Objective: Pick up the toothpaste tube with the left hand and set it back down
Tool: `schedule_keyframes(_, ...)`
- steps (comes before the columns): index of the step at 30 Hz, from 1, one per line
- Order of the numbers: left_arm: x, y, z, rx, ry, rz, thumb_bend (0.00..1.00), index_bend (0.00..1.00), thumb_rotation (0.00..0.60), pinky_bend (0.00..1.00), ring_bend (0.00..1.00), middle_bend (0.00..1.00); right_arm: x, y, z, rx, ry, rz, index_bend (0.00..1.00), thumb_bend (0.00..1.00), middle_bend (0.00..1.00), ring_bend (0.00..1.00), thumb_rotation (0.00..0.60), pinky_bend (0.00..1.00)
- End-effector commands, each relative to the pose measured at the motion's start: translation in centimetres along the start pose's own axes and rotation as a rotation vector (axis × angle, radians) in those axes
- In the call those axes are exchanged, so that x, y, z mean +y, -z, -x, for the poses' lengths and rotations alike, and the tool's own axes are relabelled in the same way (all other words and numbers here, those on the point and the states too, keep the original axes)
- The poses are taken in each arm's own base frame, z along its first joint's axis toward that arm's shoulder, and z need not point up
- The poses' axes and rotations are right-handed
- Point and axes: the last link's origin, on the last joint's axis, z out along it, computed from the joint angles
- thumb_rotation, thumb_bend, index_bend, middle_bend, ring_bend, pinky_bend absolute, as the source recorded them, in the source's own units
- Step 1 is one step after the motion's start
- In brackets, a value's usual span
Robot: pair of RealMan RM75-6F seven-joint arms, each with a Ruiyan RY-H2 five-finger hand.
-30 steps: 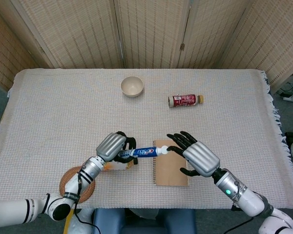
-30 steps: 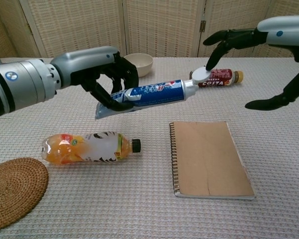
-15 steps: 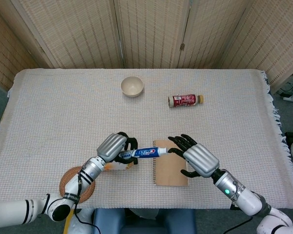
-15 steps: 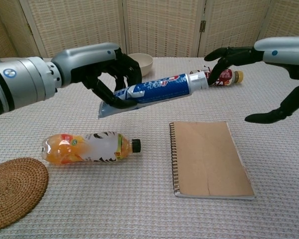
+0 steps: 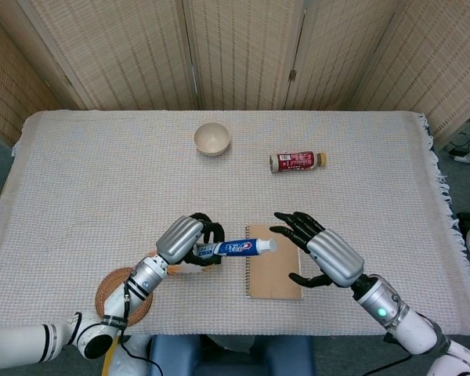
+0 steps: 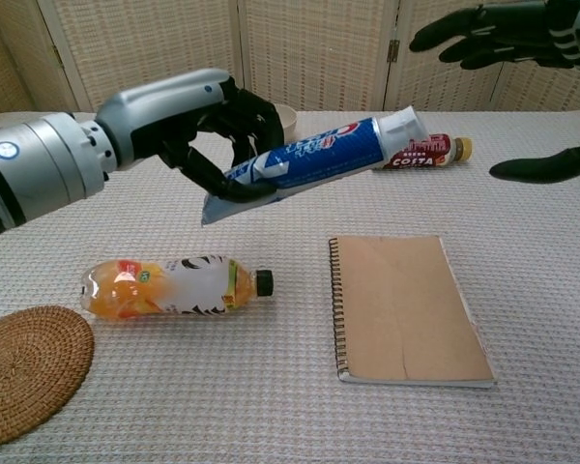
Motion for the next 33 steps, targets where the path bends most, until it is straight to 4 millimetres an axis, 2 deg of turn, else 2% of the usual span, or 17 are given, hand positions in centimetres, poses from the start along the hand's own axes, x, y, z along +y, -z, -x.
schedule_keyframes(1,0.2,-0.1,0.2,0.009,0.011,0.012,0.88,0.79,0.6,0.33,0.66,0.78,-0.6,-1.0,0.4,0.01,-0.111,-0.054,0.0,0.33,0.0,0.0,0.569,0.0)
schedule_keyframes(6,0.4,-0.4,0.4,0.013,0.039,0.015,0.88,0.79,0.6,0.33,0.66,0.78,-1.0,-2.5,1.1,0.025,-0.239,-0.099,0.0,0.28,0.0,0.0,0.441,0.0)
schedule_keyframes(10,0.6,-0.5,0.6,0.017,0.059,0.018,0.88,0.79,0.6,0.33,0.66,0.78,-1.3,-3.6,1.6,0.038,-0.317,-0.128,0.0,0.27,0.0,0.0,0.403,0.0)
schedule_keyframes(33,1.3,-0.4,0.4,0.04,0.102,0.045,0.88,0.79,0.6,0.32,0.66,0.78,-2.0,-6.2,3.0,0.06,-0.481,-0.189,0.0,0.26,0.0,0.0,0.39,0.0)
